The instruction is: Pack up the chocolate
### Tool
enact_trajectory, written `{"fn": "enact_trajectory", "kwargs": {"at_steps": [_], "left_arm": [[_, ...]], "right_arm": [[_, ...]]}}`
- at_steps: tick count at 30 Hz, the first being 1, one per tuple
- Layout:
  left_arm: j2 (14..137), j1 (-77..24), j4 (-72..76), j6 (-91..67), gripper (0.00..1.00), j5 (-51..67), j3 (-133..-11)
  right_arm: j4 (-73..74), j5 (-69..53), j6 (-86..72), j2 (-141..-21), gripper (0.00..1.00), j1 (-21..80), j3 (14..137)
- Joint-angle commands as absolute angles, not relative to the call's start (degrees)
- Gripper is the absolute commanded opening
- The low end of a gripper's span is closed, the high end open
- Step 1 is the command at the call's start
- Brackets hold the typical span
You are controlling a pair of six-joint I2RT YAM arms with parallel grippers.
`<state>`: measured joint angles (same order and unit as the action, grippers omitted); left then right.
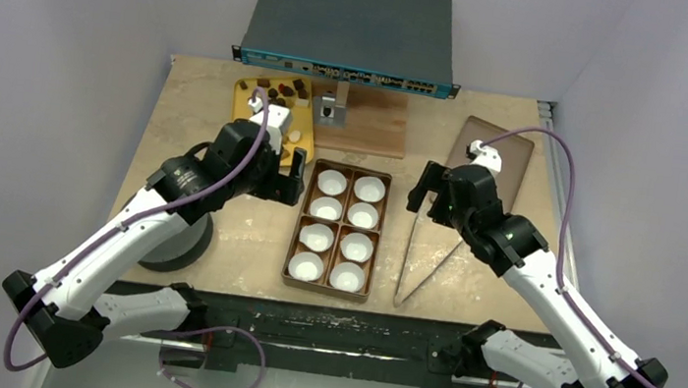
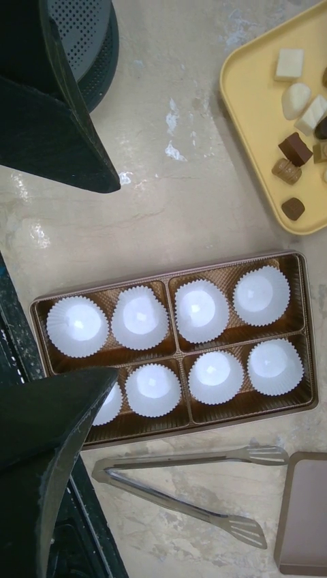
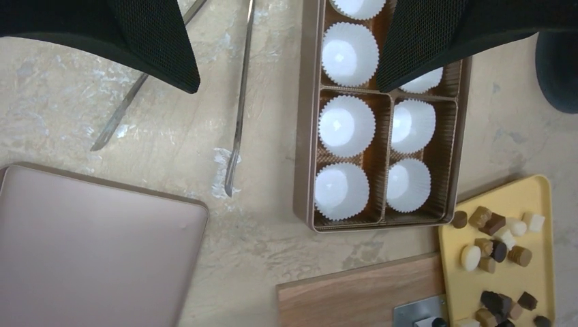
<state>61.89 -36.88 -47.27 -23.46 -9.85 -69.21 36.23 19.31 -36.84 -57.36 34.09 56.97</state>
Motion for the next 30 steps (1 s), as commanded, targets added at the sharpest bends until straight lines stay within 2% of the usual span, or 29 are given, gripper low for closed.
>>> {"fn": "enact_trajectory", "kwargs": {"at_steps": [1, 12, 30], "left_arm": [[60.22, -36.82, -46.05, -24.43, 1.00, -11.90, -68.93], [58.76, -36.74, -45.90, -25.71, 1.00, -12.94, -67.62], [58.59, -35.87, -46.81, -26.37, 1.00, -11.49, -65.83]], "right_arm": [[39.35, 23.06, -40.65, -55.86, 0.99, 34.19, 56.95], [39.82, 23.20, -51.94, -53.97, 0.99, 38.02, 45.12], [34.87, 23.42, -64.07, -63.05, 0.99, 43.33, 34.81]]}}
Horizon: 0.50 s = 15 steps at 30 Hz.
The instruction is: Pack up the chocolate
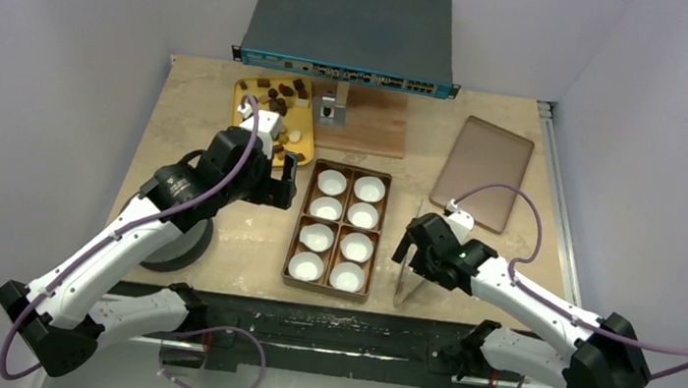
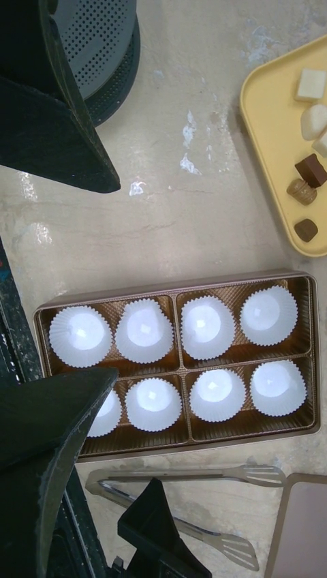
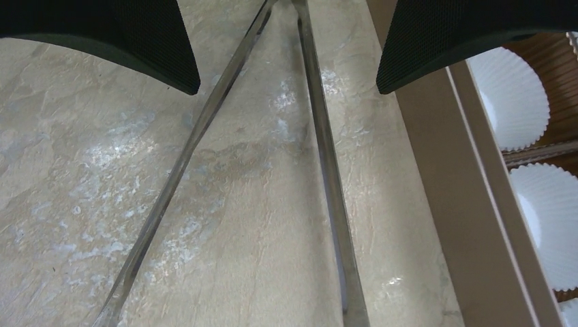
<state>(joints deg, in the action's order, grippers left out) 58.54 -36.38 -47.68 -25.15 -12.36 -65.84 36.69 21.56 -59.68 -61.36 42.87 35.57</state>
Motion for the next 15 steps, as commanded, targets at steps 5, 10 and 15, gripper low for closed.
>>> {"fn": "enact_trajectory", "kwargs": {"at_steps": [5, 10, 15], "left_arm": [[59.50, -35.69, -46.73, -26.84, 1.00, -10.67, -65.90], [60.78, -35.45, -46.71, -27.84, 1.00, -9.74, -66.18], [61.88, -35.36, -46.58, -28.21, 1.00, -8.52, -66.29]], "right_arm": [[31.69, 23.56, -64.27, -65.47, 0.99, 43.37, 32.96], [30.28, 25.69, -63.34, -69.14, 0.99, 43.33, 33.11], [27.18, 25.01, -61.43, -71.44, 0.99, 43.29, 33.10]]}}
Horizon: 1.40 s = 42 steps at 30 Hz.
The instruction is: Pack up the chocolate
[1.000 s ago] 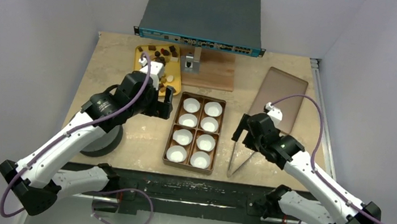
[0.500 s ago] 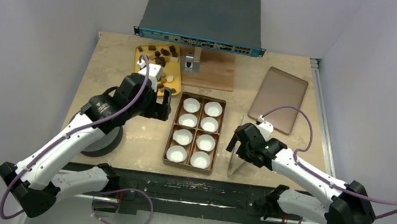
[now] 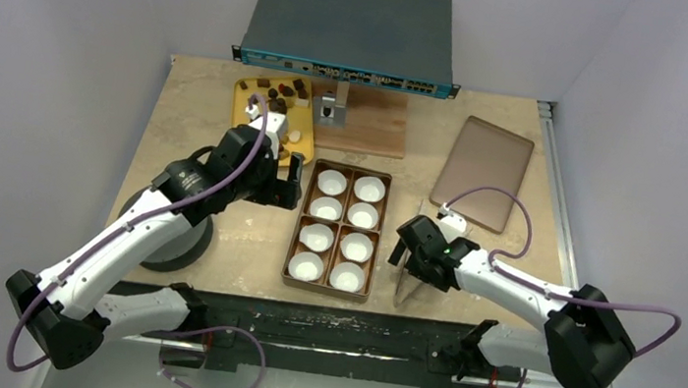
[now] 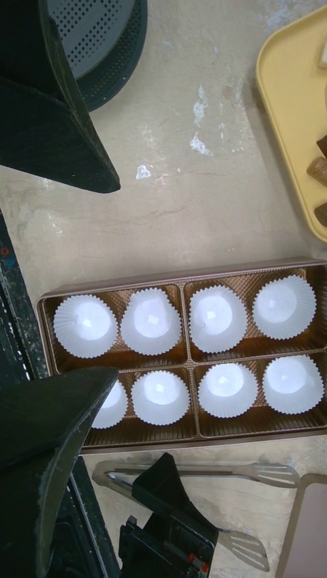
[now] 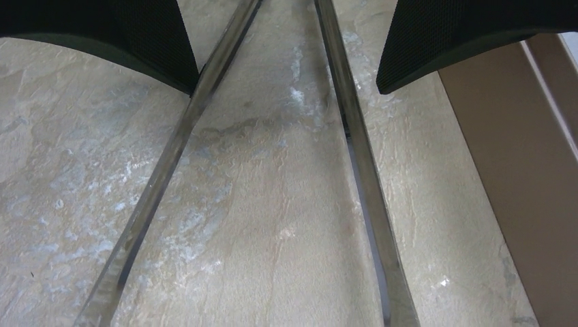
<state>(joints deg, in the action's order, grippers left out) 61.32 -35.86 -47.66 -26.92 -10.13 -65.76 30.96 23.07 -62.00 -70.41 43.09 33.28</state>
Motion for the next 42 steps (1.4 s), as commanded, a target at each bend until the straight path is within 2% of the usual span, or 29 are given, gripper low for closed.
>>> {"fn": "enact_trajectory", "kwargs": {"at_steps": [1, 6, 13, 18, 21, 27, 33, 38, 42], "left_arm": [[62.09, -35.38, -46.52, -28.03, 1.00, -8.03, -66.27], [62.44, -35.63, -42.89, -27.03, 1.00, -3.00, -64.68], [65.34, -37.74, -41.05, -28.18, 1.00, -2.16, -66.46], [65.90, -37.93, -41.19, -27.93, 1.00, -1.87, -67.29], [65.75, -37.90, -42.01, -27.46, 1.00, -2.15, -67.73], [64.79, -37.88, -42.80, -26.82, 1.00, -2.62, -67.21], [64.24, -37.88, -42.89, -26.71, 1.00, -2.03, -66.65], [64.07, -37.79, -42.72, -27.14, 1.00, -0.30, -66.60], [63.96, -37.71, -42.79, -27.42, 1.00, 2.49, -67.33]], "right_arm": [[26.53, 24.89, -61.20, -71.72, 0.99, 43.26, 33.12], [28.30, 25.82, -61.27, -68.24, 0.99, 41.89, 33.13], [30.92, 23.67, -56.44, -56.86, 0.99, 29.06, 31.27], [31.23, 23.84, -55.30, -60.84, 0.97, 23.37, 33.10], [29.97, 24.02, -54.67, -65.12, 0.79, 20.22, 34.66], [25.00, 24.39, -52.04, -69.53, 0.52, 15.21, 35.59], [21.62, 21.46, -51.86, -74.51, 0.33, 15.03, 35.09], [22.41, 21.32, -51.47, -72.49, 0.01, 15.03, 35.01], [25.92, 21.40, -50.98, -68.97, 0.00, 15.03, 36.20]]}}
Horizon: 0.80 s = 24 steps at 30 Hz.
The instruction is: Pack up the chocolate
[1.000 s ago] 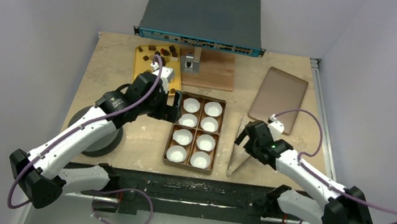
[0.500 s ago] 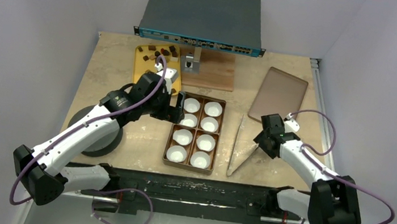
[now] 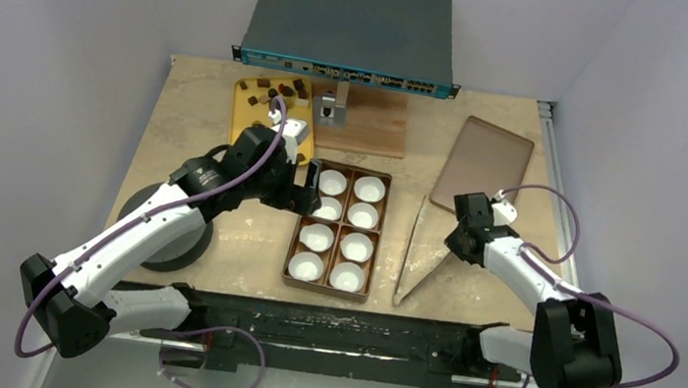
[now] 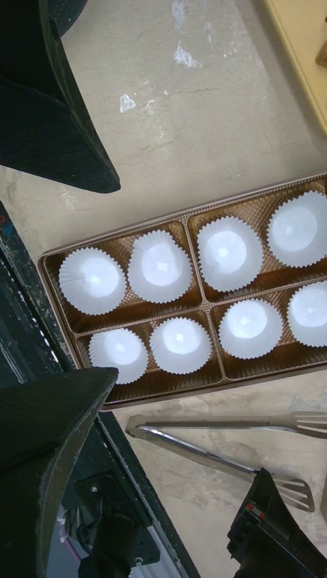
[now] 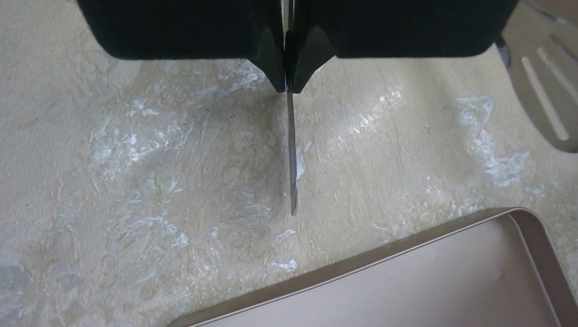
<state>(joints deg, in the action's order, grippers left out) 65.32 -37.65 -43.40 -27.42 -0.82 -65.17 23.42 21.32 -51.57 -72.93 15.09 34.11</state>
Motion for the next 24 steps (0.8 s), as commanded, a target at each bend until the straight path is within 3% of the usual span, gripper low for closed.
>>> {"fn": "enact_trajectory", "kwargs": {"at_steps": [1, 10, 16, 24], "left_arm": [[63.92, -37.73, -42.83, -27.42, 1.00, 3.07, -67.66], [61.26, -33.38, -42.52, -27.48, 1.00, 13.93, -70.43], [59.52, -29.88, -37.38, -28.18, 1.00, 27.68, -72.04], [58.65, -26.71, -31.80, -26.97, 1.00, 44.18, -78.75]], "right_arm": [[26.98, 21.01, -50.86, -67.63, 0.00, 15.01, 36.74], [35.73, 12.59, -46.06, -53.91, 0.00, 15.11, 48.90], [22.00, -8.37, -45.07, -53.70, 0.00, 15.30, 56.51], [0.35, -36.87, -48.72, -64.16, 0.00, 17.16, 67.85]]}}
